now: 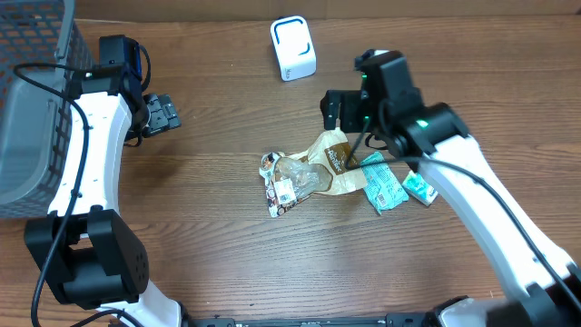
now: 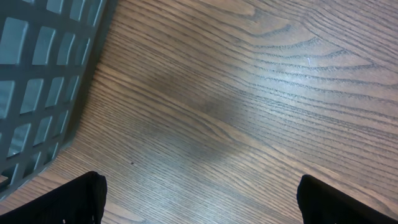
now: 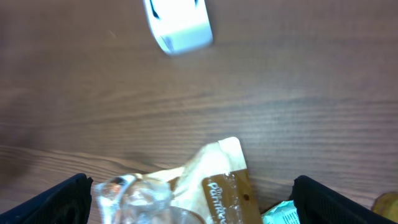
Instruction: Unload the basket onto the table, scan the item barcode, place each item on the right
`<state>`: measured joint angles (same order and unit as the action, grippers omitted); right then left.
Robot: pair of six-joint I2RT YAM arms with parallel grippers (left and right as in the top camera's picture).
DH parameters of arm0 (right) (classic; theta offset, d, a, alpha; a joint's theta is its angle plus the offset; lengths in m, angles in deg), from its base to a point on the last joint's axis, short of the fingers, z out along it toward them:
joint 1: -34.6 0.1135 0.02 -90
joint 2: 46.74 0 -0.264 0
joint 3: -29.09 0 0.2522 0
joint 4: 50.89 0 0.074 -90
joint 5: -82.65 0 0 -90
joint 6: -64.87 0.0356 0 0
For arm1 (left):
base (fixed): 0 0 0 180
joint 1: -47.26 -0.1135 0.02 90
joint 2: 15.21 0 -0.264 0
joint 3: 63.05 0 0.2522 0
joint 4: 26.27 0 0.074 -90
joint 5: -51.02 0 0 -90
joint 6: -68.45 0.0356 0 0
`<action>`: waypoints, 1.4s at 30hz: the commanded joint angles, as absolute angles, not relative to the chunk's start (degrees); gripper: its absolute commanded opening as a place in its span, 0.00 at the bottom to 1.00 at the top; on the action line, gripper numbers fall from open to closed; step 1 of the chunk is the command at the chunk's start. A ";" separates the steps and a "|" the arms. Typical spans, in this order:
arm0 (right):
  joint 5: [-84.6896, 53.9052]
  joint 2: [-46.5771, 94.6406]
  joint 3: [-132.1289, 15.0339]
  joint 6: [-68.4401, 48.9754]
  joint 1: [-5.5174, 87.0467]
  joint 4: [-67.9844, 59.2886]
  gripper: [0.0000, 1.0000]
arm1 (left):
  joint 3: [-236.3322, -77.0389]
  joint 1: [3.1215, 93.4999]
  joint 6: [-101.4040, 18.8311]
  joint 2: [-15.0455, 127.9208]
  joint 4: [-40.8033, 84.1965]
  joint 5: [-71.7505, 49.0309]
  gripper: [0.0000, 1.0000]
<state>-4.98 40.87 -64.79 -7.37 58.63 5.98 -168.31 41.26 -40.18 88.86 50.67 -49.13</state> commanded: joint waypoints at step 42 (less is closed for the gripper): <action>1.62 -11.80 -61.14 -7.31 58.33 33.30 1.00 | -169.21 41.66 -39.55 89.04 50.60 -49.87 1.00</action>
